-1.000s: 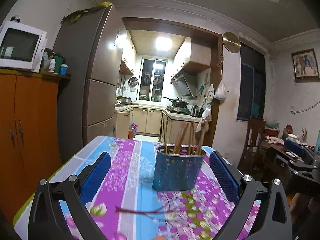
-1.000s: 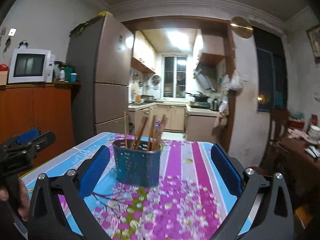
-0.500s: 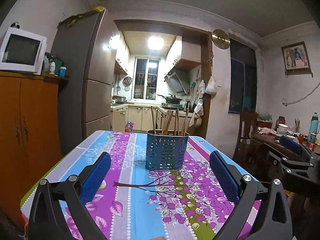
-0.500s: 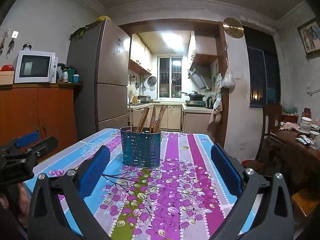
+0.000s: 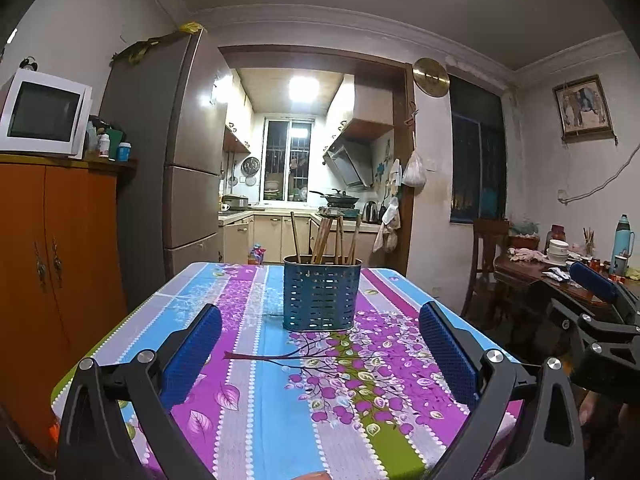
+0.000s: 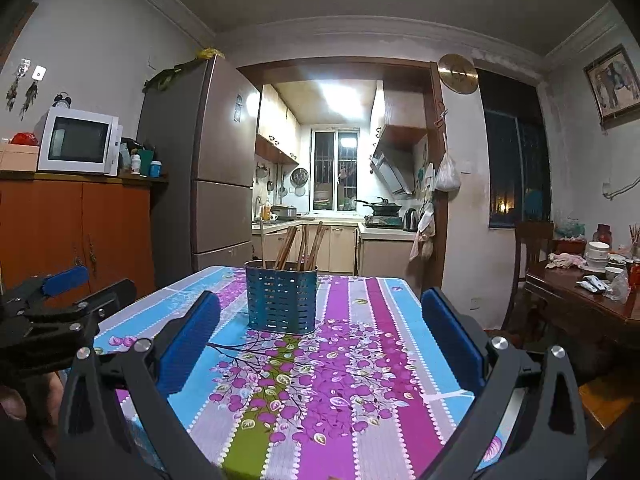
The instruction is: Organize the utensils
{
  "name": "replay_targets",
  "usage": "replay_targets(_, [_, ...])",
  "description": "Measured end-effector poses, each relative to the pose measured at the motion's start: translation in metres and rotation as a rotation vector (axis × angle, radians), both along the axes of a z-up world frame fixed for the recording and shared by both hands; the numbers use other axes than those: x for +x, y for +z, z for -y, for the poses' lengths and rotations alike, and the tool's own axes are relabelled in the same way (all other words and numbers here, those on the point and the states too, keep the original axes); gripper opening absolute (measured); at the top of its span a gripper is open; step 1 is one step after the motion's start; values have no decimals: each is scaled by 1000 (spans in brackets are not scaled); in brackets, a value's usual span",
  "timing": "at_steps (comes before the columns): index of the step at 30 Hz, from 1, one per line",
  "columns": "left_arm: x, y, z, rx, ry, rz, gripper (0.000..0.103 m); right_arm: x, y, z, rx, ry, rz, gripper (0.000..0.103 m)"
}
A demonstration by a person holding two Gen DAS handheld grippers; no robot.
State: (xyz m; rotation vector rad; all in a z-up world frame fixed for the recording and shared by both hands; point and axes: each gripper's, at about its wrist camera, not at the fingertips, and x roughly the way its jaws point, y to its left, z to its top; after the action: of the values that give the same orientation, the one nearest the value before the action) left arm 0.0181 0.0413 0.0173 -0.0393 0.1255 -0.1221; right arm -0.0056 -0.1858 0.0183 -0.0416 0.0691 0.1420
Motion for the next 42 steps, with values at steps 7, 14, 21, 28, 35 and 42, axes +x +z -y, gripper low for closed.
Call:
replay_targets(7, [-10, -2, 0, 7, 30, -5, 98, -12, 2, 1, -7, -3, 6, 98])
replay_targets(14, [-17, -7, -4, 31, 79, -4, 98, -19, 0, -4, -14, 2, 7, 98])
replay_targets(21, [-23, -5, -3, 49, 76, 16, 98, -22, 1, -5, -16, -1, 12, 98])
replay_targets(28, [-28, -7, 3, 61, 65, 19, 98, -24, 2, -5, -13, -2, 18, 98])
replay_targets(35, [-31, -9, 8, 70, 55, 16, 98, -29, 5, -6, -9, 0, 26, 98])
replay_targets(42, [-30, -8, 7, 68, 60, 15, 98, -29, 5, -6, -11, -1, 26, 98])
